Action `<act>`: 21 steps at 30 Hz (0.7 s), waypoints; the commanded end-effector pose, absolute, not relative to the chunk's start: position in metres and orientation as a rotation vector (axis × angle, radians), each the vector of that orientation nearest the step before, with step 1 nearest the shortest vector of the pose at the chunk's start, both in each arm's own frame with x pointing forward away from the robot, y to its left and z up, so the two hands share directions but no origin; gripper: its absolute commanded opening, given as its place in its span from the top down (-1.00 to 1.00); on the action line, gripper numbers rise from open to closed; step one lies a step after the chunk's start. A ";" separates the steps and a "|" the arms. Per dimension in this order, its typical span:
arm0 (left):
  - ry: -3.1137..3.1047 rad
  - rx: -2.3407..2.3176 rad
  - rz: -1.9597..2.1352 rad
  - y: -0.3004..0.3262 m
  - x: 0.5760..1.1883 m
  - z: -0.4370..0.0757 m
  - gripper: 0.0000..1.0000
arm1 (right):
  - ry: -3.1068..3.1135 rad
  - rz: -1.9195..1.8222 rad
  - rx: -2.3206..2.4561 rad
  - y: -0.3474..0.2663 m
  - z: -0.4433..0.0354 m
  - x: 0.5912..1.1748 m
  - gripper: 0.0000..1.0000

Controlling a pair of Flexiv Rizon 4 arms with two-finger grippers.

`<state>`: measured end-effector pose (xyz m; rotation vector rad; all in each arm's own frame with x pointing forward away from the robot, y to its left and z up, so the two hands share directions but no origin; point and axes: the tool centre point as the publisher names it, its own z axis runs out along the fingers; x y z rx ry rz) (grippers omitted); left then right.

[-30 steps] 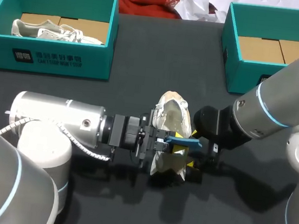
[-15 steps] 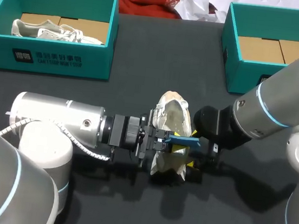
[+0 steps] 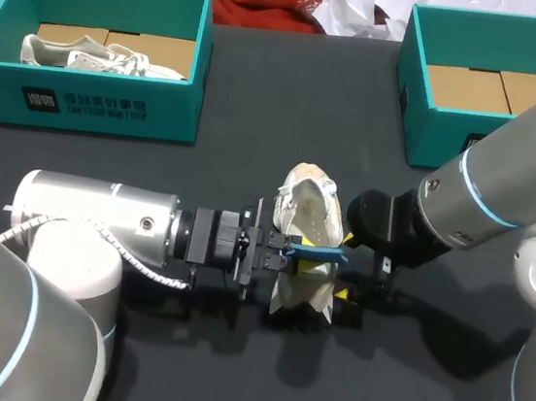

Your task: Take the shoe out of the shoebox, open the shoe tongue, remove and reinsert the insole, then place the shoe into the shoebox

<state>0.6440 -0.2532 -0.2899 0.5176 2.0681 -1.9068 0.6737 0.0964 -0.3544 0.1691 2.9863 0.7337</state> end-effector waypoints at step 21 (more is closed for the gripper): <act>2.051 0.506 -1.920 -0.248 0.670 -0.317 1.00 | 2.984 0.734 0.169 0.097 -0.355 0.672 -1.00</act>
